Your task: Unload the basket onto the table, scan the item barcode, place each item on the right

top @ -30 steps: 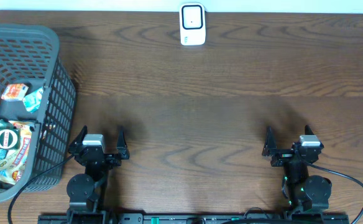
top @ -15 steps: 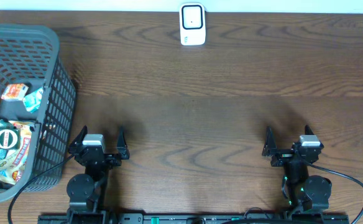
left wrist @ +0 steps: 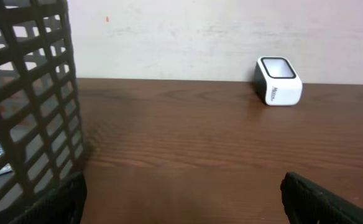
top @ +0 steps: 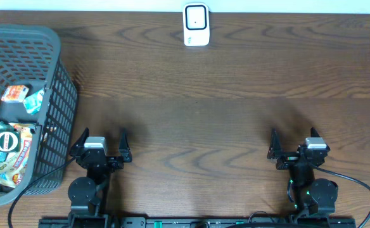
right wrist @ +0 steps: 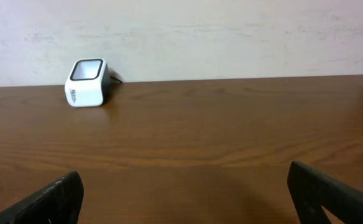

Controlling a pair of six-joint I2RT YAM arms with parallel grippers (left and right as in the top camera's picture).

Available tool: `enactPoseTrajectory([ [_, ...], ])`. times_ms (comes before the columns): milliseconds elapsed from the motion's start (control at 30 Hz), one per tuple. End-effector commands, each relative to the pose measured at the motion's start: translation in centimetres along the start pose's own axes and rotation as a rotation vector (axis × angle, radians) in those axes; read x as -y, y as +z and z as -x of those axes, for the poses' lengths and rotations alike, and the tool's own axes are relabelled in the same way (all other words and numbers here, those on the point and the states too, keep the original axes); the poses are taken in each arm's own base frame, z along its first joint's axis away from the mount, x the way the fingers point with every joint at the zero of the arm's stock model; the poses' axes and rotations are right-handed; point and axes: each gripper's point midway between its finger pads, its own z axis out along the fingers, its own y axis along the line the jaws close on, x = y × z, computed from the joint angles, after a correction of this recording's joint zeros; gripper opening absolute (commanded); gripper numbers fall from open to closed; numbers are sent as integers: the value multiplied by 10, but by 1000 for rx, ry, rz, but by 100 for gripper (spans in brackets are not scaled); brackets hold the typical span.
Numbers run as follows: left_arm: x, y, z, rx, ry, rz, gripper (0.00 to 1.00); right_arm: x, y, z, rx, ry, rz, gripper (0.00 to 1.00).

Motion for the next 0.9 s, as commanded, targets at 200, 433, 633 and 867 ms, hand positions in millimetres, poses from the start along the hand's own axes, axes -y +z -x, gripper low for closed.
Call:
enactPoseTrajectory([
  [200, 52, -8, 9, 27, -104, -313, 98, 3, 0, -2, -5, 7, -13, 99],
  [433, 90, -39, 76, 302, -26, -556, 98, 3, 0, -2, -5, 7, -13, 99],
  [633, 86, -64, 144, 484, -18, -531, 98, 3, 0, -2, -5, 7, -13, 99],
  [867, 61, -53, 223, 413, -76, -351, 98, 3, 0, -2, -5, 7, -13, 99],
])
